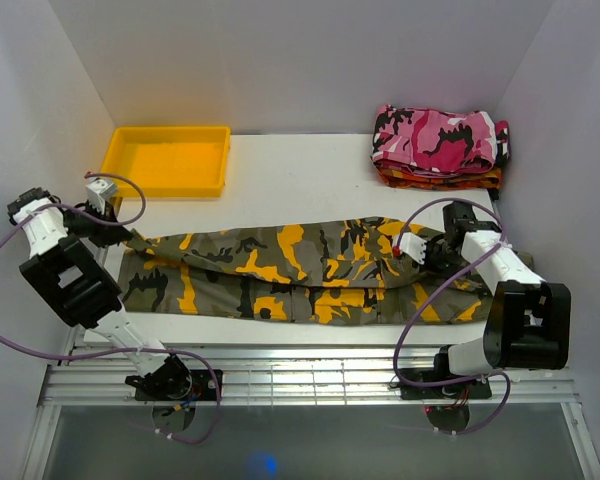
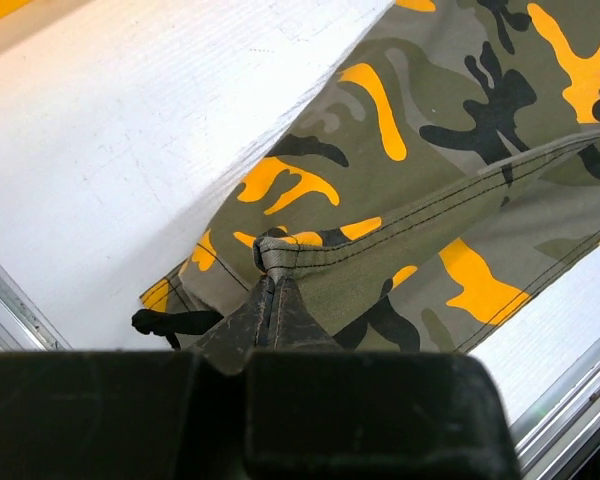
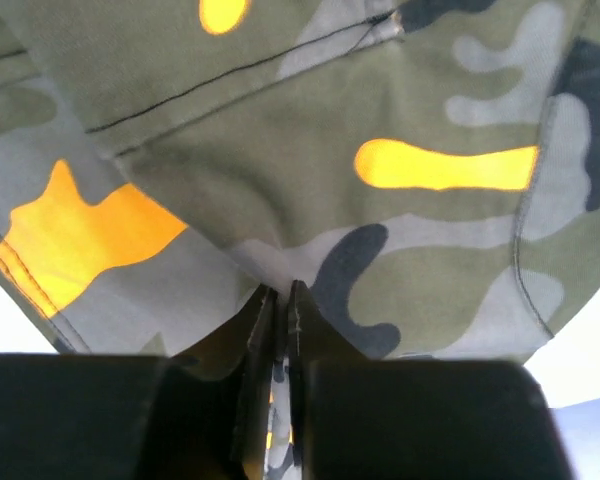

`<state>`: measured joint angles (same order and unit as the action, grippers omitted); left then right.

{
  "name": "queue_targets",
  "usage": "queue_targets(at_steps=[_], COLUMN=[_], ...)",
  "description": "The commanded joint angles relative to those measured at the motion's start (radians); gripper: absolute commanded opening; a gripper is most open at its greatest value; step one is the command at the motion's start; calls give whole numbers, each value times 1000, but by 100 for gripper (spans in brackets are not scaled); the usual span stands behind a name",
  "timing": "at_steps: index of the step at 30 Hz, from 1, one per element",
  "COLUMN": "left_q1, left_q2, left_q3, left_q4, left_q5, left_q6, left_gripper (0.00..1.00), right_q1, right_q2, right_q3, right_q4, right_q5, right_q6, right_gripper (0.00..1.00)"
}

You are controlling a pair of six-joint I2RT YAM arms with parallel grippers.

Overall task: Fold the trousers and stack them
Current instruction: Fold the trousers

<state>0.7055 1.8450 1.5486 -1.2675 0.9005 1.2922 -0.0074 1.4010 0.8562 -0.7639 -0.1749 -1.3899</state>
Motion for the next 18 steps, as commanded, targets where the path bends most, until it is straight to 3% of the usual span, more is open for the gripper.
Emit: queue_targets(at_steps=[1, 12, 18], left_q1=[12, 34, 48], left_q2=[-1, -3, -84], left_q3=[50, 241, 200], left_q4=[-3, 115, 270], left_q5=[67, 159, 172], left_q6=[-19, -175, -249], left_gripper=[0, 0, 0], right_q1=[3, -45, -86], right_q2=[3, -27, -31], right_q3=[63, 231, 329], right_q4=[64, -9, -58], right_q5=[12, -27, -70], right_q6=[42, 52, 42], right_gripper=[8, 8, 8])
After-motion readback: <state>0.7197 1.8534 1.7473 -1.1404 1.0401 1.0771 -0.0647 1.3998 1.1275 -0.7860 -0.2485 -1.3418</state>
